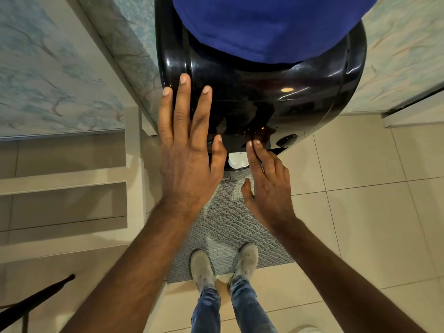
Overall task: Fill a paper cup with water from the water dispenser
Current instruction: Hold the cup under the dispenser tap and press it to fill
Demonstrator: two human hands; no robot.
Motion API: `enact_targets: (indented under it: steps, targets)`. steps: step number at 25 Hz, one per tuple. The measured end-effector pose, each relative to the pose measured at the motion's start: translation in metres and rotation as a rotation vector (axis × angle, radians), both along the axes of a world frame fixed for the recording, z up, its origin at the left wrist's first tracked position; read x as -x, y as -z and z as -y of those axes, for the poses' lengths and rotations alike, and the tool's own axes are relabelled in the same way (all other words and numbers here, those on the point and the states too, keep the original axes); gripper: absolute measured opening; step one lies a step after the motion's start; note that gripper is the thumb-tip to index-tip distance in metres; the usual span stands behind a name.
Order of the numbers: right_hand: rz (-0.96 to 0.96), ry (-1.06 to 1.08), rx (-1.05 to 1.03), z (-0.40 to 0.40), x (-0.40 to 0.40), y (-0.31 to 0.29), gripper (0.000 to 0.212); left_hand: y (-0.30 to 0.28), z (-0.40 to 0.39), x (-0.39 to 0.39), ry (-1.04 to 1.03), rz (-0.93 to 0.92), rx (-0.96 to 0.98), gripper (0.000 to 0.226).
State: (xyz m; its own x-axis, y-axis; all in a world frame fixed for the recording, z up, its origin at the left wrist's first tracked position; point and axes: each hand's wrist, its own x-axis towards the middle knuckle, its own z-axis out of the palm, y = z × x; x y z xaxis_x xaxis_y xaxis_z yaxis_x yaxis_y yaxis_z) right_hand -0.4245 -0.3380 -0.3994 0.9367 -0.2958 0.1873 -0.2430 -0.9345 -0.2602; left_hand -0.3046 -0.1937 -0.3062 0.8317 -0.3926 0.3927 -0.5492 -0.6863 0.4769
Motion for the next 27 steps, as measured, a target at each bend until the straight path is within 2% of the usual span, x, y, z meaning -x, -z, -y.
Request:
enact_targets:
  steps: [21, 24, 27]
  targets:
    - [-0.015, -0.023, -0.035, -0.002, 0.004, 0.001, 0.088, -0.011, 0.01, -0.033, -0.01, -0.013, 0.111, 0.067]
    - [-0.018, -0.025, -0.116, -0.005, 0.016, 0.005, 0.079, -0.011, 0.01, -0.031, -0.013, -0.017, 0.12, 0.067]
    - [-0.046, 0.096, -0.327, -0.006, 0.013, 0.012, 0.072, -0.011, 0.01, -0.032, -0.01, -0.01, 0.116, 0.067]
